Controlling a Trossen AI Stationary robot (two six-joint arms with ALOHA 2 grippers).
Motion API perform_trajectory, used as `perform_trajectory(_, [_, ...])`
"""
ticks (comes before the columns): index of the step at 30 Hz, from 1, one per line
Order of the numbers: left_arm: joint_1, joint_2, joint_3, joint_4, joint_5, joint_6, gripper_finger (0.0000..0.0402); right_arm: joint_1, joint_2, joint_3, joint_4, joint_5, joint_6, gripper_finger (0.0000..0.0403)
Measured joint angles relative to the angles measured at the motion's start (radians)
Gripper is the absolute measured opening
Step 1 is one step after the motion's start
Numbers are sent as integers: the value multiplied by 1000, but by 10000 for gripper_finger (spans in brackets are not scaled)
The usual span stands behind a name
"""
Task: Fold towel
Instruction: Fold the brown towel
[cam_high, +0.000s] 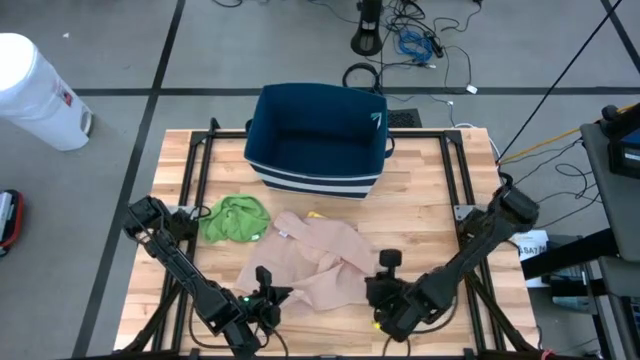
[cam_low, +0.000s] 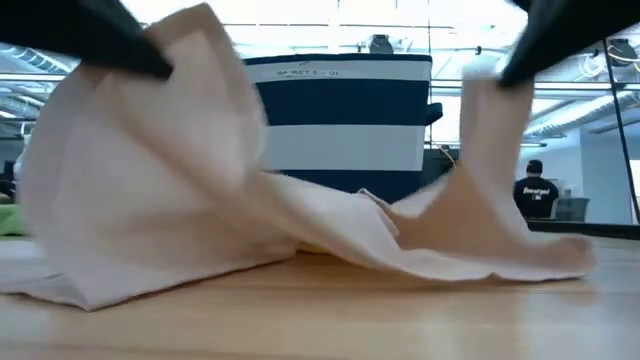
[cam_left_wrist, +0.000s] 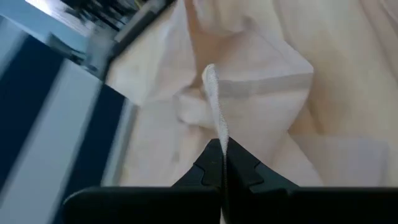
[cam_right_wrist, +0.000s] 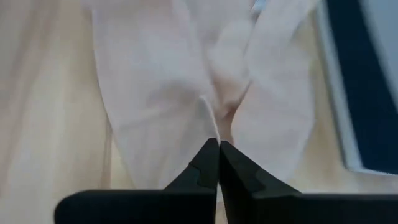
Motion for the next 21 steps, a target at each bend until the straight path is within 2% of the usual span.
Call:
perform_trajectory(8, [-72,-170,0,36,-133,143,0,85,-203,0,79,147,-12,0])
perform_trajectory(18, [-211,-450,0,36,-273,280,0,208,-355,1,119,153,-156,0])
perform_trajectory(21, [-257,-528,0,45,-326,317,0,251,-390,1,138,203,-185,0])
